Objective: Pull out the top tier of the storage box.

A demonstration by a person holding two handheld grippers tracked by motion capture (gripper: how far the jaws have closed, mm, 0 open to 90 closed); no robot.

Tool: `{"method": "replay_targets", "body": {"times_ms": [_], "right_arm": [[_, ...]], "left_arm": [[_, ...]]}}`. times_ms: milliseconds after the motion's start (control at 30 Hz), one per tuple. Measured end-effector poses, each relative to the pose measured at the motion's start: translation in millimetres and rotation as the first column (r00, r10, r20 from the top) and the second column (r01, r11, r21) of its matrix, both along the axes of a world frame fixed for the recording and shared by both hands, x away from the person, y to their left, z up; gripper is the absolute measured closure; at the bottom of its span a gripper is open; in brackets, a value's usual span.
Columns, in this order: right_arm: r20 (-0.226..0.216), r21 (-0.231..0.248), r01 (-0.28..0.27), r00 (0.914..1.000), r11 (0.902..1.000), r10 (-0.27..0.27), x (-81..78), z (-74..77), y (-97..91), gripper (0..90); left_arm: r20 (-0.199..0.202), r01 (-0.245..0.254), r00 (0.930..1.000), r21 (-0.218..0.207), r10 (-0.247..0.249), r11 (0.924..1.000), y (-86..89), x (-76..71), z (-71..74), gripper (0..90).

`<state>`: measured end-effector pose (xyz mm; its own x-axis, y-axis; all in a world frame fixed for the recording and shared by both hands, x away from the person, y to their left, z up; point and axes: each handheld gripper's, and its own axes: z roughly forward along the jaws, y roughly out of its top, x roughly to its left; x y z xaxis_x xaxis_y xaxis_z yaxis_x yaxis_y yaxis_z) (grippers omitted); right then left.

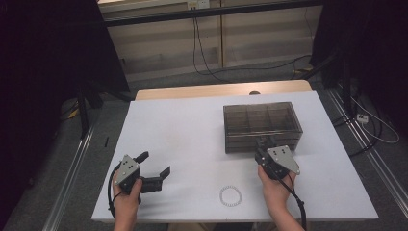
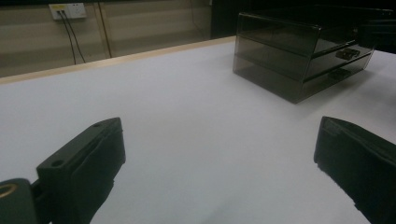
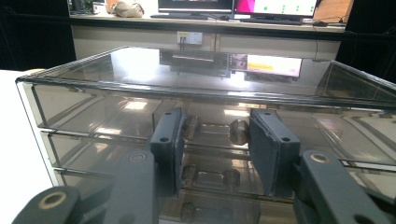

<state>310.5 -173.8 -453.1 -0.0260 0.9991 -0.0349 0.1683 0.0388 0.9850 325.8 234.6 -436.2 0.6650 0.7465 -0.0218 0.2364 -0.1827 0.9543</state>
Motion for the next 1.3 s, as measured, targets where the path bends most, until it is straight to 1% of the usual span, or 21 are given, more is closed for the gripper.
{"method": "replay_targets", "body": {"times_ms": [167,200,233,267,300,333,367,400,433,467,500,533,567,600,633,667,700,767,967,1167,1300], "right_arm": [[0.004,-0.008,-0.002,1.0,1.0,0.002,-1.2,0.7,0.1,56.8],[0.012,-0.01,-0.003,0.9999,0.9999,0.003,-2.6,1.6,0.6,61.2],[0.057,-0.052,0.048,0.9974,0.9975,-0.045,-7.5,3.3,-0.8,90.0],[0.057,-0.052,0.048,0.9974,0.9975,-0.045,-7.5,3.3,-0.8,90.0],[0.044,0.028,-0.038,0.9984,0.9989,0.037,-6.3,7.2,-11.2,90.0],[0.044,0.028,-0.038,0.9984,0.9989,0.037,-6.3,7.2,-11.2,90.0],[0.007,0.043,-0.052,0.9987,0.9978,0.051,-5.4,7.1,-13.5,90.0],[-0.001,0.023,-0.033,0.9995,0.9992,0.033,-6.7,5.8,-14.3,90.0],[-0.01,-0.002,-0.043,0.999,0.9991,0.043,-7.1,4.3,-14.7,90.0],[-0.012,-0.003,-0.048,0.9988,0.9988,0.048,-8.1,3.1,-13.9,89.6],[-0.01,0.005,-0.041,0.9991,0.9992,0.041,-9.0,2.7,-13.2,82.0],[-0.02,0.019,-0.028,0.9994,0.9994,0.028,-9.2,3.5,-12.4,77.9],[-0.018,0.016,-0.022,0.9996,0.9996,0.022,-8.1,5.5,-10.7,69.2],[-0.018,0.016,-0.022,0.9996,0.9996,0.022,-8.1,5.5,-10.7,69.2],[-0.014,0.018,-0.009,0.9999,0.9998,0.009,-7.5,5.9,-10.1,61.1],[-0.019,0.03,-0.008,0.9998,0.9995,0.009,-6.9,5.7,-9.4,57.7],[-0.026,0.028,0.0,0.9997,0.9996,0.001,-6.4,4.5,-6.4,50.2],[-0.026,0.013,0.012,0.9996,0.9999,-0.011,-6.0,3.8,-4.6,49.3],[-0.025,0.028,0.03,0.9993,0.9991,-0.03,1.0,1.2,5.5,42.6],[-0.01,0.002,0.069,0.9976,0.9976,-0.069,5.0,2.2,11.5,42.4],[0.005,-0.009,0.112,0.9937,0.9937,-0.112,5.9,2.5,14.1,44.5]], "left_arm": [[0.0,-0.001,1.0,0.0,0.001,1.0,0.3,-0.1,0.2,2.3],[-0.001,-0.001,1.0,0.0,0.001,1.0,0.5,-0.1,0.3,2.3],[0.0,0.0,1.0,0.002,0.0,1.0,0.5,-0.2,0.4,2.3],[0.001,-0.001,1.0,0.002,0.001,1.0,0.5,-0.2,0.3,2.3],[-0.001,0.001,1.0,-0.001,-0.001,1.0,0.3,0.1,0.1,2.3],[-0.001,0.0,1.0,0.002,0.0,1.0,-0.3,0.1,-0.1,2.3],[-0.001,0.002,1.0,0.006,-0.002,1.0,-0.8,-0.1,-0.1,2.4],[-0.003,0.008,1.0,0.006,-0.008,1.0,-1.3,-0.2,-0.1,2.4],[-0.001,0.009,1.0,0.005,-0.009,0.9999,-1.7,-0.4,0.0,2.4],[-0.001,0.01,1.0,0.007,-0.01,0.9999,-1.5,-0.3,0.2,2.4],[0.002,0.006,1.0,0.006,-0.006,1.0,-1.1,-0.2,0.3,2.4],[0.0,0.001,1.0,0.003,-0.001,1.0,-0.9,-0.2,0.2,2.4],[0.001,0.0,1.0,0.004,0.0,1.0,-0.7,-0.3,0.3,2.4],[0.001,0.001,1.0,0.004,-0.001,1.0,-0.5,-0.4,0.3,2.4],[0.002,0.002,1.0,0.005,-0.002,1.0,-0.3,-0.4,0.4,2.4],[0.002,0.001,1.0,0.005,-0.001,1.0,-0.3,-0.3,0.3,2.4],[0.0,0.002,1.0,0.005,-0.002,1.0,-0.4,-0.1,0.2,2.4],[-0.001,0.003,1.0,0.008,-0.003,1.0,-0.6,0.0,0.0,2.4],[-0.001,0.002,1.0,0.002,-0.002,1.0,0.1,0.2,0.1,2.4],[-0.001,0.003,1.0,-0.001,-0.003,1.0,0.0,0.3,0.1,2.4],[-0.001,0.003,1.0,-0.002,-0.003,1.0,0.5,0.6,0.2,2.4]]}}
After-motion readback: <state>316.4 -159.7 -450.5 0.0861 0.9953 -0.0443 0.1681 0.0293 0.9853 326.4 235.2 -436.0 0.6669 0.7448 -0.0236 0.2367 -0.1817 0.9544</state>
